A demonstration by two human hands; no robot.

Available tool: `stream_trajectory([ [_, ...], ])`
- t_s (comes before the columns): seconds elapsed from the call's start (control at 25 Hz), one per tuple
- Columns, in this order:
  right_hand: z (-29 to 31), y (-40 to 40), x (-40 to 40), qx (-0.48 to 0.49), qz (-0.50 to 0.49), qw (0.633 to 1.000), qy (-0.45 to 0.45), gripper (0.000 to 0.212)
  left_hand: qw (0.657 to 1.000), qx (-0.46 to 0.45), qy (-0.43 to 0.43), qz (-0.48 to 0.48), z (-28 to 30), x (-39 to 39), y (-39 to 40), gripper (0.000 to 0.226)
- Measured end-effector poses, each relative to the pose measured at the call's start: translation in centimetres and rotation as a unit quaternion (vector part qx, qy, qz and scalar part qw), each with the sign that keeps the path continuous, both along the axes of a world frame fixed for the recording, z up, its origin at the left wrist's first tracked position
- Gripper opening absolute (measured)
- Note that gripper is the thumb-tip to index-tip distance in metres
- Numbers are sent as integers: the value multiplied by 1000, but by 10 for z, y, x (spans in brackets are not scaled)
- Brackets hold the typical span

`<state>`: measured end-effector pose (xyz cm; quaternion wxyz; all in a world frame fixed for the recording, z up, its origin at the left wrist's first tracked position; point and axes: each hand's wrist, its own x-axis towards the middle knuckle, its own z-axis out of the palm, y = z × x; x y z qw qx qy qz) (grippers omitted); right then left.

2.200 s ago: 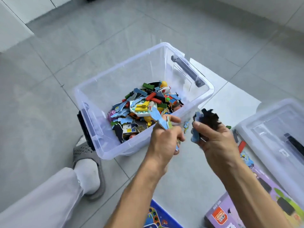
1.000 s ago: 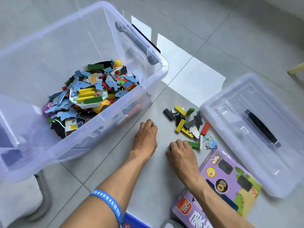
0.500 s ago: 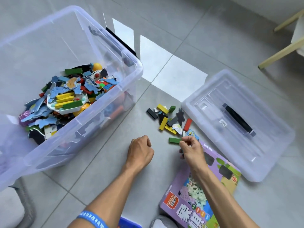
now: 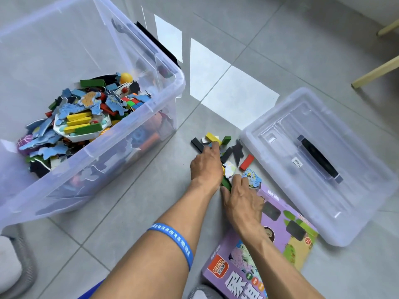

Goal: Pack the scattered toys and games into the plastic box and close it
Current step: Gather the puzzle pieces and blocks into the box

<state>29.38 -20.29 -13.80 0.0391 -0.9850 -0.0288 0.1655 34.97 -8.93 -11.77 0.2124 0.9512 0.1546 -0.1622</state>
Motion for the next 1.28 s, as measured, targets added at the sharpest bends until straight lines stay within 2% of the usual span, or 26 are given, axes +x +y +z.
stream_trajectory([
  [0.08, -1, 1, -2, -19, 30, 999, -9, 34, 996, 29, -15, -78, -2, -6, 7, 28],
  [0.12, -1, 0, -3, -28, 48, 998, -12, 34, 996, 8, -22, -82, -1, -11, 11, 28],
  [0.16, 1, -2, -4, -30, 64, 997, -12, 34, 998, -25, -24, -46, -1, -17, 15, 25],
  [0.2, 3, -5, -2, -15, 67, 998, -11, 34, 996, -77, -16, 34, -1, -23, 21, 22],
  [0.24, 6, -8, 0, 30, 47, 998, -10, 33, 981, -138, 7, 136, 1, -27, 29, 20],
  [0.28, 11, -12, 4, 112, 4, 994, 4, 32, 951, -201, 36, 234, 0, -27, 37, 21],
  [0.32, 18, -14, 8, 223, -54, 973, 32, 31, 914, -259, 58, 306, -1, -27, 44, 21],
  [0.36, 27, -16, 12, 334, -118, 933, 56, 29, 890, -294, 68, 343, -2, -26, 49, 21],
  [0.4, 35, -17, 16, 403, -161, 899, 62, 26, 883, -302, 62, 355, -3, -22, 52, 20],
  [0.44, 41, -16, 21, 422, -177, 888, 54, 22, 887, -295, 45, 352, -3, -16, 53, 19],
  [0.52, 44, -11, 33, 363, -153, 919, 29, 22, 927, -241, -1, 288, -3, -2, 50, 18],
  [0.6, 41, -2, 51, 246, -125, 961, 9, 26, 973, -165, -33, 160, -5, 10, 47, 23],
  [0.68, 34, 8, 71, 144, -88, 986, 0, 32, 993, -100, -5, 56, -9, 14, 52, 27],
  [0.8, 16, 26, 89, 62, -49, 997, 23, 35, 996, -60, 58, -9, -17, -4, 62, 19],
  [0.88, 8, 38, 90, 48, -44, 997, 33, 30, 995, -87, 52, -19, -19, -27, 68, 12],
  [0.96, 3, 43, 86, 62, -48, 996, 43, 27, 989, -139, 50, 2, -19, -46, 75, 7],
  [1.08, 5, 35, 69, 131, -79, 985, 85, 25, 976, -187, 81, 71, -19, -72, 78, 25],
  [1.12, 11, 30, 61, 184, -120, 970, 101, 25, 963, -220, 88, 127, -16, -80, 75, 32],
  [1.16, 22, 28, 50, 263, -175, 941, 122, 24, 931, -284, 87, 213, -10, -87, 71, 36],
  [1.2, 36, 30, 37, 359, -227, 893, 148, 23, 866, -383, 82, 310, 2, -95, 68, 34],
  [1.28, 72, 41, 11, 523, -279, 775, 219, 20, 680, -585, 62, 438, 35, -110, 64, 22],
])
